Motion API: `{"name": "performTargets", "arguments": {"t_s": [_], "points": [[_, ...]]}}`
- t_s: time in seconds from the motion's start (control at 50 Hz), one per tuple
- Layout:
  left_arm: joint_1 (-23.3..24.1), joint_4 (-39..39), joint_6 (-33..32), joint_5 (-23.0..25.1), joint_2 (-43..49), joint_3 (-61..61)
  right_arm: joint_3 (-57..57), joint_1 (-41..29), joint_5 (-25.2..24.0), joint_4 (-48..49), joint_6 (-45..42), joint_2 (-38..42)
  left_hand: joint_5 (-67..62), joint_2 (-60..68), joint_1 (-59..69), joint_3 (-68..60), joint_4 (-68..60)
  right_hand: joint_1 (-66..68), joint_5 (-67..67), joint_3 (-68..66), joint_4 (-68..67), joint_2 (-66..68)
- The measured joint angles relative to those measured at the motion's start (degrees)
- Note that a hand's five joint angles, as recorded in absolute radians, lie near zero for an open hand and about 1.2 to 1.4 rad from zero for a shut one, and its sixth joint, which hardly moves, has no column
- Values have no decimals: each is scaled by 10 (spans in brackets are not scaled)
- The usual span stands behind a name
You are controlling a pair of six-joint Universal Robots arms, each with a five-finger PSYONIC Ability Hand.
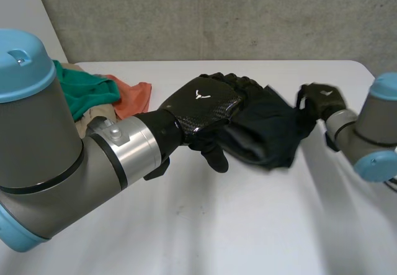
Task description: Fold the laundry.
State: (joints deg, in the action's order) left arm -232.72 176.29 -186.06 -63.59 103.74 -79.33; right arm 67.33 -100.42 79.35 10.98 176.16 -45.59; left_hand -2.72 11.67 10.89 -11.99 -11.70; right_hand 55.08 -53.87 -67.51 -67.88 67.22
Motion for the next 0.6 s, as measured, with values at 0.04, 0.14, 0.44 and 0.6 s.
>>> {"name": "performTargets", "arguments": {"t_s": [0.04,0.14,0.44,0.6], "points": [[0,0,0,0,0,1,-36,25,13,0,-12,17,0,0,0,0,0,0,0,0,0,0],[-1,1,0,0,0,4,-118,66,34,-3,-34,66,0,0,0,0,0,0,-1,0,0,0],[0,13,0,0,14,11,-267,114,71,-22,-107,159,0,0,0,0,0,0,-11,-3,-2,0],[0,13,0,0,16,12,-197,137,34,-56,-108,111,0,0,0,0,0,0,-27,-4,-2,0]]}}
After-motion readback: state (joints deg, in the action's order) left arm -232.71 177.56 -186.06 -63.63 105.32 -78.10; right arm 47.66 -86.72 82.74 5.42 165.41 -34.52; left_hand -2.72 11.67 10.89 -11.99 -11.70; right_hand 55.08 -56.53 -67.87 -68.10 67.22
